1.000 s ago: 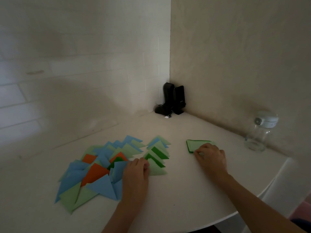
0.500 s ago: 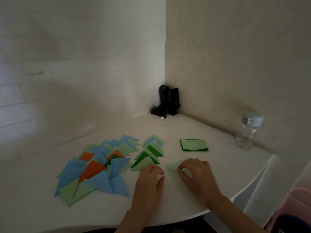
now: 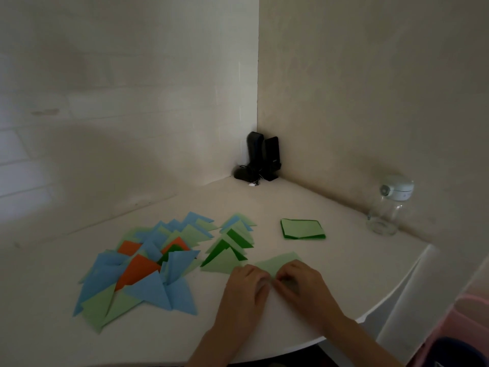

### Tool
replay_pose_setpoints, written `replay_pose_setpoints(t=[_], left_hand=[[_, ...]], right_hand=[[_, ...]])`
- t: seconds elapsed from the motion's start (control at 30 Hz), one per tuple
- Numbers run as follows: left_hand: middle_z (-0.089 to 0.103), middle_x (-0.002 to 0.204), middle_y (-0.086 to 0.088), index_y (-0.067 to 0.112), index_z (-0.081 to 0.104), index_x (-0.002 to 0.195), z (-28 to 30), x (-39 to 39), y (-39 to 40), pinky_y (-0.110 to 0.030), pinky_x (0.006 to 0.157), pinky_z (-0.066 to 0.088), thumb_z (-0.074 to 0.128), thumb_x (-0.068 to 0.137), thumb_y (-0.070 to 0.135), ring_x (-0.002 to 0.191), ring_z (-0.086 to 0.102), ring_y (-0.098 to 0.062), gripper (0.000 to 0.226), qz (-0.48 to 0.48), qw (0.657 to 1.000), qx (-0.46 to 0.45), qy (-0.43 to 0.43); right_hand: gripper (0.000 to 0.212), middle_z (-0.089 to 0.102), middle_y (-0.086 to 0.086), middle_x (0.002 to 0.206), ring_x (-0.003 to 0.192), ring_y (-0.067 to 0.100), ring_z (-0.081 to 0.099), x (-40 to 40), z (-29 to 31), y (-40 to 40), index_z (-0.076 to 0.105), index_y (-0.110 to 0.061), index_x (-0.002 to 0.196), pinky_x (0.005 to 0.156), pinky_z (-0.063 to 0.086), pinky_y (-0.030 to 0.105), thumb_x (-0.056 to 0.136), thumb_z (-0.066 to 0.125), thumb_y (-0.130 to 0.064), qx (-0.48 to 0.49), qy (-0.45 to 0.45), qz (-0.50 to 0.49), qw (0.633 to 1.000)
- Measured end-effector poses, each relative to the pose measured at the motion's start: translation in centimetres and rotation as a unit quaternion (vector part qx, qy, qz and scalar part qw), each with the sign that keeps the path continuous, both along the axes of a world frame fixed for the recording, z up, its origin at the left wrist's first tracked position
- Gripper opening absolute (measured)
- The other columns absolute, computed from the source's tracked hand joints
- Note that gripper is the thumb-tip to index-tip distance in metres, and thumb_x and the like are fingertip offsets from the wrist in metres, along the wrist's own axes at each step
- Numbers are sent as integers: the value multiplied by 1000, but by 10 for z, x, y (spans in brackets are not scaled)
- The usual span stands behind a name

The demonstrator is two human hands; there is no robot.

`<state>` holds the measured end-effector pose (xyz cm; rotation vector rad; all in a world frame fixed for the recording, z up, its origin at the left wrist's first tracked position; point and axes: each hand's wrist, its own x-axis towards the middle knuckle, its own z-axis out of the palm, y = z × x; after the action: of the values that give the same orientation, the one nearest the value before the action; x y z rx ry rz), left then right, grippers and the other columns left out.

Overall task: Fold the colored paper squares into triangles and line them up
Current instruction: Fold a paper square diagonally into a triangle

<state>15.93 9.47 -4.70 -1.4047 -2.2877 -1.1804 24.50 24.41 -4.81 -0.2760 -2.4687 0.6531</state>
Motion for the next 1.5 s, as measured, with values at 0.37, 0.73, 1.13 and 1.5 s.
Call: replay_pose_setpoints(t=[0.37,0.73,1.13,1.5], left_hand=[[54,81,13,25,61,78,0,-12,19,-18,71,37,68,82,26,80,45,-7,8,34,999,-2,-39],[63,69,10,29,60,65,6,-23,27,-8,63,41,74,71,9,74,57,-2,25,33,984,4,-174],[61,80,16,19,69,81,13,-25,11,-5,70,39,64,80,0,82,56,2,20,-15,988,-7,-155],[55,100,9,23,65,94,9,-25,-4,-12,85,34,67,72,7,98,44,-6,27,-71,996,-32,40]], right_hand=[[13,53,-19,70,74,-12,55,-4,7,3,69,-19,73,65,38,-1,71,69,-31,-74,24,-19,997],[18,57,-9,77,86,4,54,-2,7,8,70,-20,80,69,37,3,67,81,-15,-86,-4,-41,995],[15,52,-4,85,65,2,49,-8,8,2,60,-27,75,63,37,7,78,74,-33,-79,-40,-55,995],[8,49,-11,89,81,-2,48,5,23,15,55,-26,83,72,34,9,91,56,-26,-53,-105,100,988]])
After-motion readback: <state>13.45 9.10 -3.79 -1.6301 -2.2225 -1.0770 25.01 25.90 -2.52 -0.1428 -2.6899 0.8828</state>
